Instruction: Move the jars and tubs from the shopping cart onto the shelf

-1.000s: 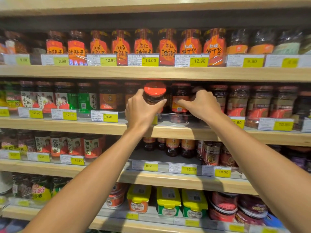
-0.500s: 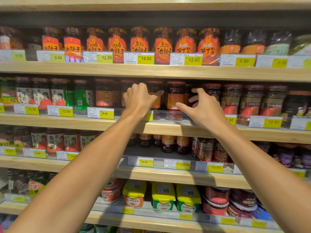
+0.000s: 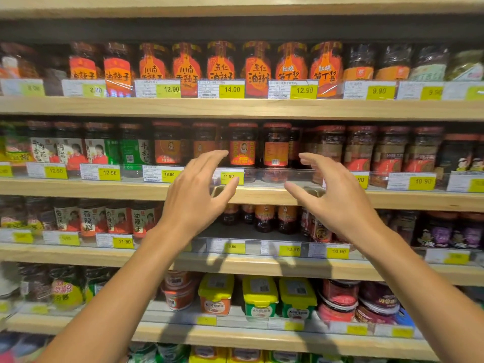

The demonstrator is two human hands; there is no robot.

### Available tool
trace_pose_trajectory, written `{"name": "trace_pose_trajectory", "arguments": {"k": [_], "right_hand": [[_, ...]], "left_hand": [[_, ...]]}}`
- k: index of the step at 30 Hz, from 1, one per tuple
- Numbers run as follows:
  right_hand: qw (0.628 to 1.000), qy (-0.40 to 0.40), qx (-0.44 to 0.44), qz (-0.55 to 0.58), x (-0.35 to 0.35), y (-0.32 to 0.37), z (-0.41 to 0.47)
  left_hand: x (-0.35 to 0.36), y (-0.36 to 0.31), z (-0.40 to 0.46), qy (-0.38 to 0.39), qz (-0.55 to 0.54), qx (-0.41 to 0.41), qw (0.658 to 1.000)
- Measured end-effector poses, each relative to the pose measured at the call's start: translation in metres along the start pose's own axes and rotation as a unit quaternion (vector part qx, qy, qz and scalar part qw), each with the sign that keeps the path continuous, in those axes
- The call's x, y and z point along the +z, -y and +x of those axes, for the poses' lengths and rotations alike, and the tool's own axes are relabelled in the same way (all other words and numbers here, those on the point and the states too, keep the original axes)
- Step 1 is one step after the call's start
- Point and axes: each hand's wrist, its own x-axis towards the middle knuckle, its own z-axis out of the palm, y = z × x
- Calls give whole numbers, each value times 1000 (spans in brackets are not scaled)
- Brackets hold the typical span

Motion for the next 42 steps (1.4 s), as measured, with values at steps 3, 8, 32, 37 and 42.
{"name": "trace_pose_trajectory", "arguments": {"k": [3,8,32,37,42], "right_hand": [[1000,7,-15,-16,-1,4,-22],[996,53,-16,-67,-1,1,-64],[953,150,178,-192,-220,-169,-326],[930,127,279,-201,-292,-219,-412],[904,106,348,-226,-346,-259,-483]], "left_hand": [[-10,5,-23,35,-10,36,999],[-8,7,-51,132,-26,101,986],[140,-305,-136,345,-156,296,877],[195,-414,-170,383,-196,328,841],[243,-507,-208,449,-258,350,781]]}}
